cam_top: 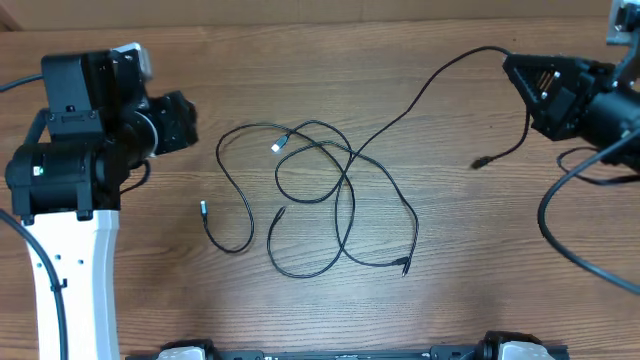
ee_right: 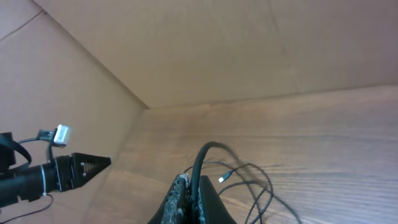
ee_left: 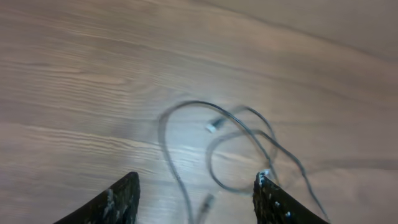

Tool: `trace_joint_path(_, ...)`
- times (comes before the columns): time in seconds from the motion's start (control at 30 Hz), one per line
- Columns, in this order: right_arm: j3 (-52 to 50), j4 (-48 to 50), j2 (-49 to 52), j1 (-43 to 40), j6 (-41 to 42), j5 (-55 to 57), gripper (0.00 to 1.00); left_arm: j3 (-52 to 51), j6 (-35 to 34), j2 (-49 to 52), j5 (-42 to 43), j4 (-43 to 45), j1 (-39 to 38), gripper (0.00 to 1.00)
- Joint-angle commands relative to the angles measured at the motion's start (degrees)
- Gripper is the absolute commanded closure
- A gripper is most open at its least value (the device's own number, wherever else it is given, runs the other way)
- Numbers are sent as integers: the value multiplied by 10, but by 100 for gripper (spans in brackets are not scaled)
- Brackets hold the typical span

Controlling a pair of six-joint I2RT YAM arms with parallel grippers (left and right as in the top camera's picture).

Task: Untangle cables

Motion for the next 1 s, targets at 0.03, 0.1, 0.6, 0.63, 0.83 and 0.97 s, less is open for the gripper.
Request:
trace_joint_path(0.03, 8, 6, 10, -2, 7, -56, 96, 5, 41, 25, 112, -3, -38, 41)
trace_joint_path(0.1, 8, 8, 13, -2, 7, -79, 96, 1, 41, 42, 121, 1, -63, 42)
trace_joint_path(0.6, 8, -18, 6, -2, 16, -138, 96, 1, 115, 236, 200, 184, -280, 37)
trace_joint_path(0.63, 8, -20, 6, -2, 16, -134, 96, 1, 116, 251, 200, 201, -289, 37)
trace_joint_path(0.83, 8, -34, 8, -2, 15, -122, 96, 1, 116, 332, 200, 319, -318, 34)
trace_joint_path(0.97, 8, -43, 12, -2, 8, -119, 96, 1, 116, 379, 213, 390, -332, 34)
